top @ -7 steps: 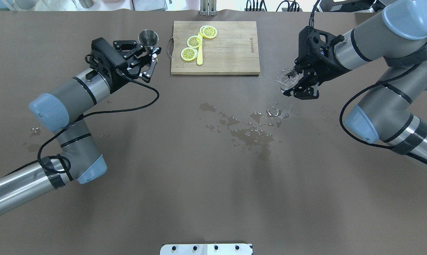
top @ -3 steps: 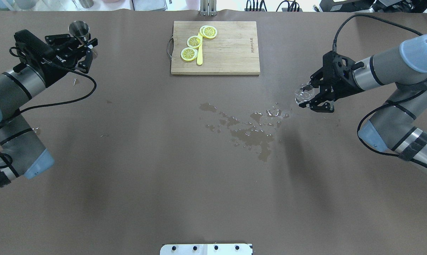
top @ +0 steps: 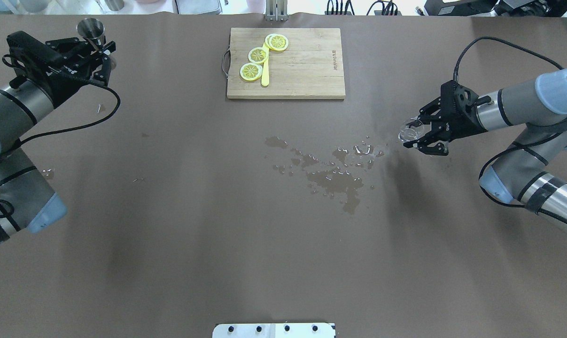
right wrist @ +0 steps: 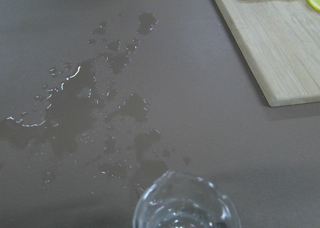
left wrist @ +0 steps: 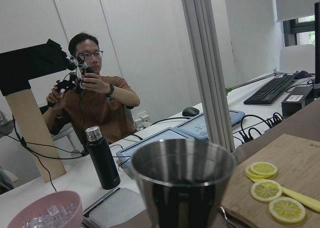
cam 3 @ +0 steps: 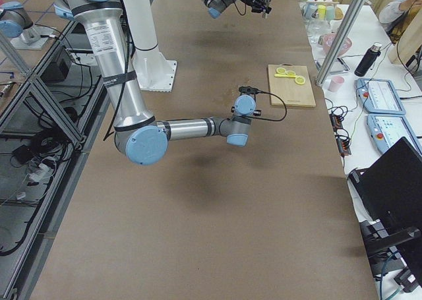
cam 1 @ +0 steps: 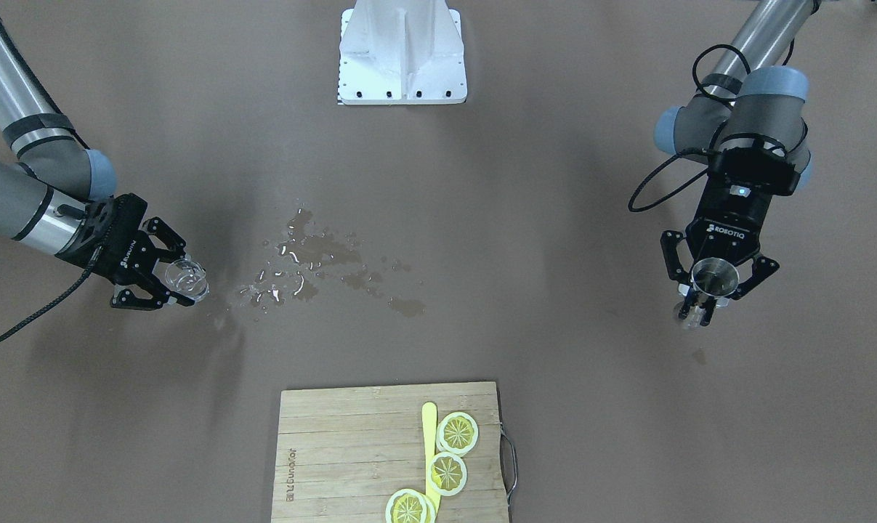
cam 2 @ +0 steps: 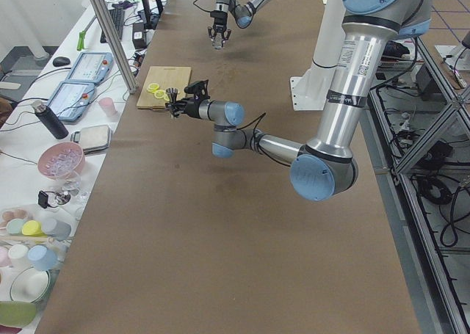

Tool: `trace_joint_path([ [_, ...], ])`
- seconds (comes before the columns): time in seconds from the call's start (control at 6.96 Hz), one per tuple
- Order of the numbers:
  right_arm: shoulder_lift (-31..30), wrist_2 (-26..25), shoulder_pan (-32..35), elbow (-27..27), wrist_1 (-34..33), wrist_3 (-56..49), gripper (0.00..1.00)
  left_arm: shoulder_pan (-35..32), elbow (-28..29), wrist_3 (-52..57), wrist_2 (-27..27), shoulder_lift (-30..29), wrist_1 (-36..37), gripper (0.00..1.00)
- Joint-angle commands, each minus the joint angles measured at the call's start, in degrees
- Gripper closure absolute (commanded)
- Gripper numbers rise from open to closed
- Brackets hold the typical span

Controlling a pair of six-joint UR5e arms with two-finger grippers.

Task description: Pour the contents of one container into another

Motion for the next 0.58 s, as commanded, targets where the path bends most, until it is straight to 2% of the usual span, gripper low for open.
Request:
trace_joint_path([
  [0.0, 3.28, 0.00, -0.50, -6.56, 4.23, 0.46, 1.00, 1.27, 2.05, -11.01, 7.55, -0.08, 0.72, 1.00],
  [0.14, 3.90, -0.09, -0.76, -7.19, 4.33, 0.46, 1.00, 5.81, 2.15, -15.80, 18.30, -0.08, 4.03, 1.00],
  [0.29, 4.52, -0.09, -1.55, -8.07, 4.77, 0.46, 1.00, 8.11, 1.63, -21.16, 26.50, -0.17, 10.50, 1.00],
  [0.43, 5.22, -0.09, -2.07, -8.69, 4.86, 0.46, 1.00, 8.31, 0.40, -27.74, 29.37, -0.08, 17.70, 1.00],
])
